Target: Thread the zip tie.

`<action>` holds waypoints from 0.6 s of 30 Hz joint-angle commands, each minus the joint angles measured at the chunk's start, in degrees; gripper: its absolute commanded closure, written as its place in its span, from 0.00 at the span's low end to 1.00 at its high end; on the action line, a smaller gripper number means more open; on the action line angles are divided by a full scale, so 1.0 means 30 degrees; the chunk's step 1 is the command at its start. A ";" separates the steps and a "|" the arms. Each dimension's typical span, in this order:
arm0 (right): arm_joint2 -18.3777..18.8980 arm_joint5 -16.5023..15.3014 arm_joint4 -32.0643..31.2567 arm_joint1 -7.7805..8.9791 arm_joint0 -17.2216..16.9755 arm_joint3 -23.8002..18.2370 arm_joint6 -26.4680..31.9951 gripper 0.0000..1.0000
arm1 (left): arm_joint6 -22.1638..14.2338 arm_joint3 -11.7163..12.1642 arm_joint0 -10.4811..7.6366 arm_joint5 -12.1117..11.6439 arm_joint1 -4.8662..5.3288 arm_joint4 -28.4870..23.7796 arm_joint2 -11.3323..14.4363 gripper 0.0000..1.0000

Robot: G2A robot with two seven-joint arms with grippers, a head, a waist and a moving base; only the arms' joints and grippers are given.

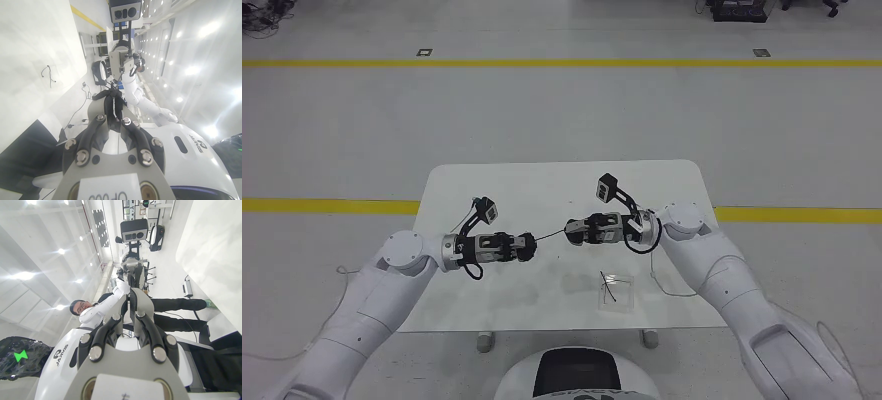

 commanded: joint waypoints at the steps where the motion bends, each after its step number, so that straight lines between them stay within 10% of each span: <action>1: 0.0006 -0.0058 0.0064 -0.0021 0.0014 0.0134 -0.0080 1.00 | -0.0001 -0.0002 0.0002 -0.0004 0.0000 -0.0006 -0.0003 0.00; 18: 0.0219 -0.0283 0.1801 -0.0218 -0.0584 0.0039 -0.0704 1.00 | 0.0424 0.0370 0.0230 -0.0607 -0.0064 -0.0471 0.0014 0.00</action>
